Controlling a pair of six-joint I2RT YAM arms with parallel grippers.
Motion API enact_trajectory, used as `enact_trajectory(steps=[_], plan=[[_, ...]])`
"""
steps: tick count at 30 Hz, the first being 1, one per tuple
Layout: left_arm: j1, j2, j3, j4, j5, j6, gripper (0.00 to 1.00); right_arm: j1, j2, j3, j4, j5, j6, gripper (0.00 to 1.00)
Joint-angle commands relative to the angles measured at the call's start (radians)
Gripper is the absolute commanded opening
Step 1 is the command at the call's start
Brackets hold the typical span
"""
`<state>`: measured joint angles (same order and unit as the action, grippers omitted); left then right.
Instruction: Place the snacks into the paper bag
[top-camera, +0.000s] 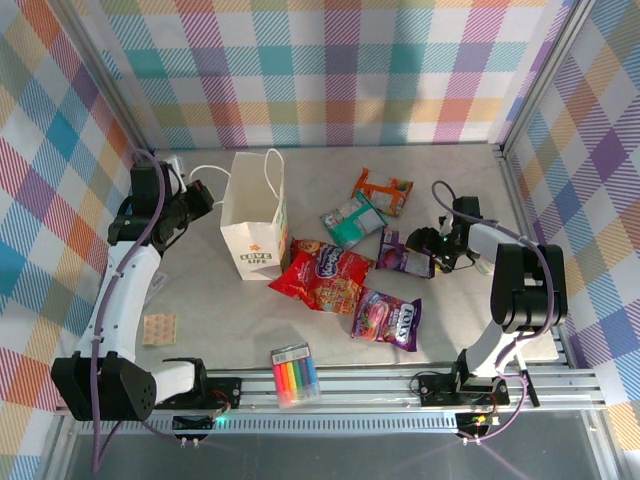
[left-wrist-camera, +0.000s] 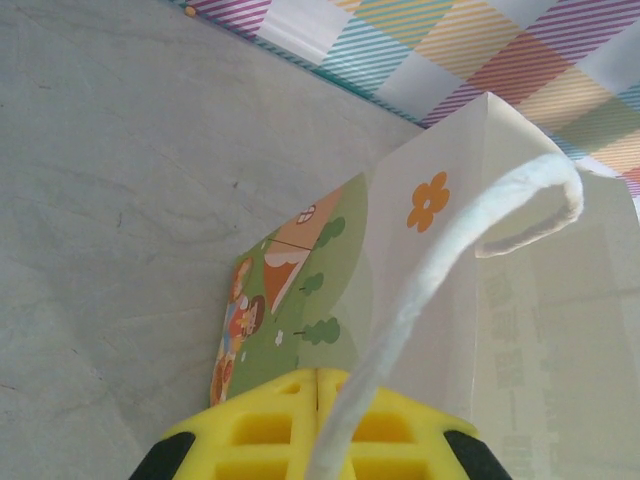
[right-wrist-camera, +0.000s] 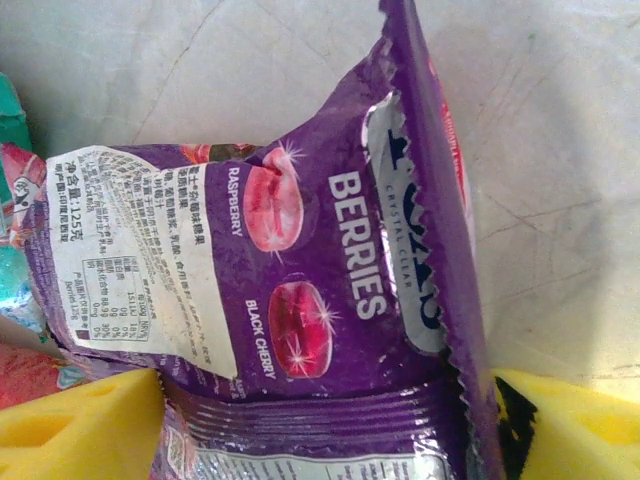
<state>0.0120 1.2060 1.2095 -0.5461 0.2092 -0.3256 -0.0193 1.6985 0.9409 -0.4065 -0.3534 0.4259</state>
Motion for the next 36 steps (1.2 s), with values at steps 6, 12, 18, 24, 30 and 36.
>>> enact_trajectory(steps=[6,12,18,24,30,36], plan=[[0.014,-0.021,-0.02,0.003,0.013,0.001,0.04,0.019,-0.002,-0.015,-0.032,0.012,0.001,0.59],[0.014,-0.022,-0.025,0.005,0.015,0.001,0.04,0.019,-0.021,0.004,-0.074,0.038,-0.009,0.51],[0.014,-0.02,-0.027,0.005,0.019,0.001,0.04,0.023,-0.04,0.013,-0.107,0.057,-0.022,0.44],[0.014,-0.02,-0.031,0.005,0.026,0.001,0.04,0.026,-0.072,0.025,-0.139,0.081,-0.033,0.34],[0.013,-0.019,-0.028,0.006,0.031,0.002,0.05,0.03,-0.092,0.054,-0.184,0.109,-0.044,0.27],[0.014,-0.015,-0.028,0.005,0.049,0.005,0.05,0.039,-0.132,0.068,-0.207,0.115,-0.043,0.23]])
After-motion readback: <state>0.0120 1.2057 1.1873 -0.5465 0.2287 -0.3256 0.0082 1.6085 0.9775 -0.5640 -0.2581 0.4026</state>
